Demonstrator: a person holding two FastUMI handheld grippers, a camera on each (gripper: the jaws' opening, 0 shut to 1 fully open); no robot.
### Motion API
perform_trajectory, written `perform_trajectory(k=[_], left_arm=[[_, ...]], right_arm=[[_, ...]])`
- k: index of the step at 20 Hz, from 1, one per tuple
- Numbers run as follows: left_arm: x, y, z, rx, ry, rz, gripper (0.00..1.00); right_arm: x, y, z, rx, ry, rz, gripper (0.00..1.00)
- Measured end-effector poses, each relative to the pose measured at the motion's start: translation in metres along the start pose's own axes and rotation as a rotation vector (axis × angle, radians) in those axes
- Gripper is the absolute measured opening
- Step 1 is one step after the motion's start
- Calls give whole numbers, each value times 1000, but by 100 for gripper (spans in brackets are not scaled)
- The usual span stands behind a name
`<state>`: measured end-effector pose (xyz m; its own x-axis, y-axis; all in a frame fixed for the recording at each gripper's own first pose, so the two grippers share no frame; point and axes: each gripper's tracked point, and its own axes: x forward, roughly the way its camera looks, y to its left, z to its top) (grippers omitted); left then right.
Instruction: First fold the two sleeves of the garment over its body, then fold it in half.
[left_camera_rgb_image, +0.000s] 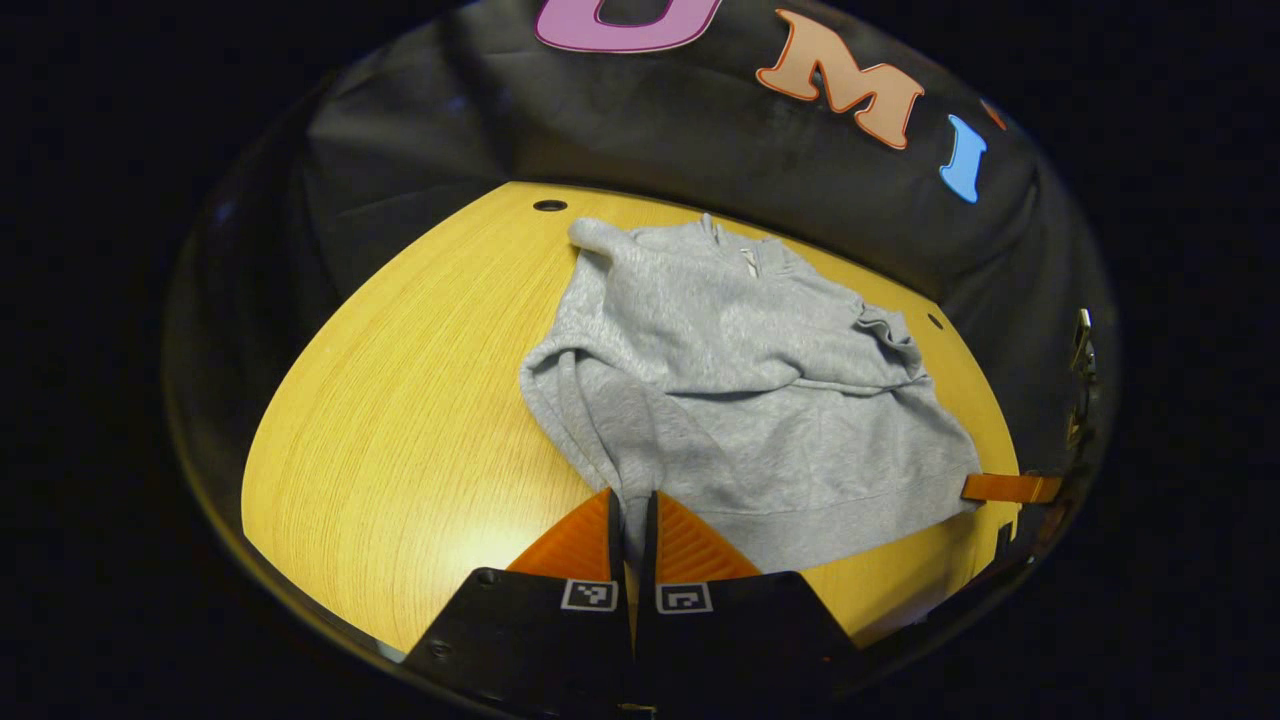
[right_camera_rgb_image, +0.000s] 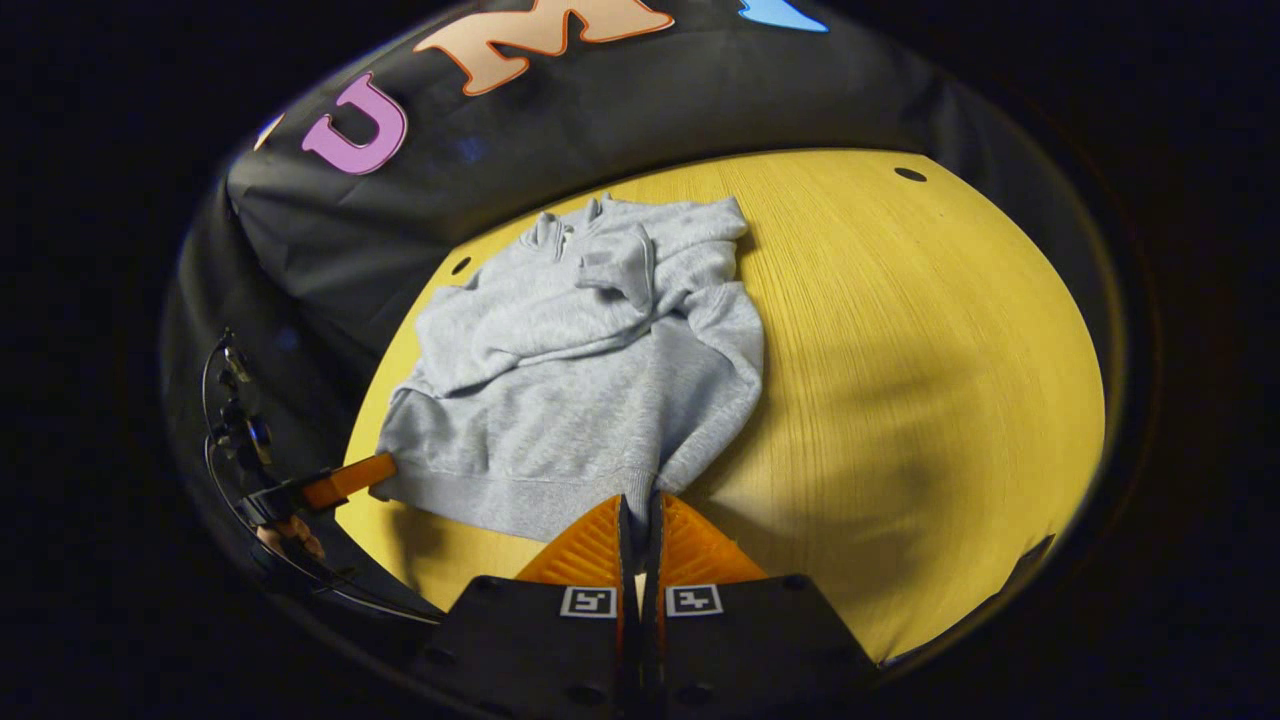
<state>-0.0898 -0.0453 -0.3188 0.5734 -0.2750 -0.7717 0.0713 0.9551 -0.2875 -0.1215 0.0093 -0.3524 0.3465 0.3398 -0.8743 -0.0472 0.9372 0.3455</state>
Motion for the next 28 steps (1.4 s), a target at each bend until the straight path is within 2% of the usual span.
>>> perform_trajectory(k=[9,17,22,27,28], left_arm=[[-19,-12,69,-72,-110,-63,0],[-5,-15,116,-66,-151,-85,0],[20,-13,155,-94,-171,-106,0],[60,-3,173,-194,-139,-122,0],[70,-1,174,-206,-133,-121,0]], right_arm=[[-26,29,67,118,-98,112,4],[-21,33,126,206,-183,150,3],[-2,32,166,319,-213,174,4],[40,16,192,428,-190,158,1],[48,14,193,455,-176,155,4]])
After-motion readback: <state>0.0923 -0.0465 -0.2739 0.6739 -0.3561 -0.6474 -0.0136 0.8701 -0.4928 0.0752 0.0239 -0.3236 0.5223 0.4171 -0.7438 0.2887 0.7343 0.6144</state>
